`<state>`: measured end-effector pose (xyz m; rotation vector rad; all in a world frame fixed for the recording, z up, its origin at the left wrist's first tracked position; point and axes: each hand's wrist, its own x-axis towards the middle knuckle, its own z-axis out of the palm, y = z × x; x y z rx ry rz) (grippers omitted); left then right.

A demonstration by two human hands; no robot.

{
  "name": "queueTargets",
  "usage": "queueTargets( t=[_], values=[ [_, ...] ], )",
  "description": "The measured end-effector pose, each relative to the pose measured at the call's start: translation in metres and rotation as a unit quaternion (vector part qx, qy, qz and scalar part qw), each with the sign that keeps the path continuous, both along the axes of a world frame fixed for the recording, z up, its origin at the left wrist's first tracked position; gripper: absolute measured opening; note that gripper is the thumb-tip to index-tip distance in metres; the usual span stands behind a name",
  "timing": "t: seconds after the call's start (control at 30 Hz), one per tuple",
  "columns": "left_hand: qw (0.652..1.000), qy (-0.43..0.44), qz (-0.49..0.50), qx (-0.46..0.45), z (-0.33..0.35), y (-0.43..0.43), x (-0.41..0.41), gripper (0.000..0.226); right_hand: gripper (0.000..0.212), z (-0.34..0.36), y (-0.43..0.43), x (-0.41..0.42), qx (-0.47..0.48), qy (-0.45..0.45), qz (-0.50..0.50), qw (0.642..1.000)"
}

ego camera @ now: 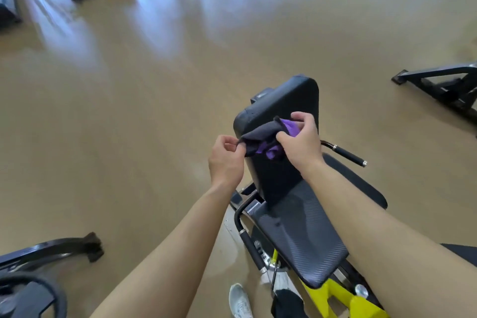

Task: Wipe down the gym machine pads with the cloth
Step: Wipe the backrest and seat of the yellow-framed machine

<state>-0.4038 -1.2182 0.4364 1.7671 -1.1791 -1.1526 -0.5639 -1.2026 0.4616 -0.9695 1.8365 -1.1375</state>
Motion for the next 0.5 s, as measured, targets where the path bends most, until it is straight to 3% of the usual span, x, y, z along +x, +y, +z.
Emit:
queueTargets(
  t=[0.17,0.23,0.3,0.4,0.5],
  values=[
    [0.998,-0.026,0.062,-0.021,-0.017,-0.043,-0.004,0.014,0.033,0.001,-0.066,0.017,-0.105,0.149,0.074,0.980],
    [0.995,-0.074,0.059,-0.045,-0.021,-0.057,-0.009,0.018,0.021,-0.013,-0.086,0.016,-0.104,0.301,0.114,0.941],
    [0.992,-0.105,0.039,-0.052,-0.028,-0.068,-0.020,0.015,0.025,-0.032,-0.101,0.013,-0.069,0.456,0.163,0.872],
    [0.992,-0.112,-0.009,-0.050,-0.043,-0.076,-0.044,0.035,0.053,-0.056,-0.106,0.005,-0.041,0.495,0.285,0.820],
    [0.979,-0.188,-0.059,-0.046,-0.054,-0.082,-0.059,0.050,0.055,-0.070,-0.116,-0.019,-0.060,0.519,0.338,0.783]
  ],
)
